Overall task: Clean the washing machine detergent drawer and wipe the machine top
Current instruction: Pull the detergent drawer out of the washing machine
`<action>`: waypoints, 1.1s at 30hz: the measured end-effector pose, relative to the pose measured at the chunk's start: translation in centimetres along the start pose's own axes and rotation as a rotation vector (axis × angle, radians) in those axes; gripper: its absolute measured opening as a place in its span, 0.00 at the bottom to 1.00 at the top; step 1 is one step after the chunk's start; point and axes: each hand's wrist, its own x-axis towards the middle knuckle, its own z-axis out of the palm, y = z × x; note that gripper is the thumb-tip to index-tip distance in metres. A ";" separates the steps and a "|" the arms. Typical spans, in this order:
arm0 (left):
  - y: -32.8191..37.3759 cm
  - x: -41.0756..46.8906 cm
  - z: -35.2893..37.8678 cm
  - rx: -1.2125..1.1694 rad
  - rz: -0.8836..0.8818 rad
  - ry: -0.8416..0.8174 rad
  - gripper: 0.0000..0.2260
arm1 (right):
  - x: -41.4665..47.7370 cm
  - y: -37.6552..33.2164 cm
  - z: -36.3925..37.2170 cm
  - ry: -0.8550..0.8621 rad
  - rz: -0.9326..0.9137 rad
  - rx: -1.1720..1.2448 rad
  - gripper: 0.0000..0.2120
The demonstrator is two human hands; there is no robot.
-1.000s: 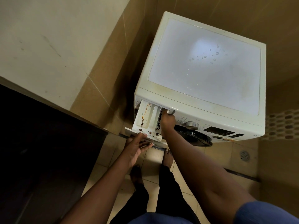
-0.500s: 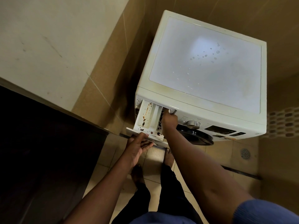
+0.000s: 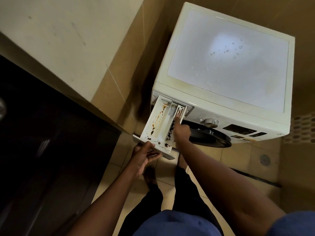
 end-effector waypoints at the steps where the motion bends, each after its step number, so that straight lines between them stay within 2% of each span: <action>1: -0.2 -0.1 -0.7 0.017 -0.005 0.007 0.13 | -0.6 0.3 -0.1 -0.026 -0.009 -0.006 0.27; 6: -0.3 -1.6 -4.0 0.114 -0.016 0.025 0.22 | -3.0 2.5 -0.4 -0.122 -0.028 0.031 0.22; 10: 0.3 -2.5 -5.9 0.226 -0.041 -0.033 0.14 | -3.6 4.2 -1.7 -0.176 -0.107 0.016 0.13; 13: 1.1 -3.2 -6.7 0.310 -0.063 -0.058 0.18 | -3.6 4.8 -3.6 -0.181 -0.214 -0.040 0.09; 16: 2.8 -3.8 -6.8 0.416 -0.077 -0.118 0.16 | -3.7 4.6 -6.5 -0.204 -0.279 -0.053 0.13; 18: 4.2 -4.2 -6.2 0.485 -0.083 -0.156 0.19 | -4.0 4.2 -9.0 -0.198 -0.289 -0.045 0.17; 20: 5.8 -4.8 -5.0 0.560 -0.078 -0.209 0.20 | -3.9 4.1 -11.4 -0.194 -0.278 0.011 0.17; 24: 8.5 -5.5 -1.2 0.754 -0.066 -0.300 0.25 | -4.8 4.7 -16.8 -0.215 -0.235 0.166 0.06; 26: 9.2 -5.8 1.3 0.842 -0.073 -0.344 0.26 | -5.4 5.4 -19.3 -0.202 -0.240 0.185 0.06; 30: 9.3 -6.5 7.3 1.000 -0.063 -0.434 0.17 | -6.7 7.9 -24.0 -0.108 -0.229 0.296 0.06; 33: 8.2 -6.8 12.4 1.106 -0.054 -0.506 0.21 | -8.0 10.6 -27.9 -0.015 -0.211 0.395 0.05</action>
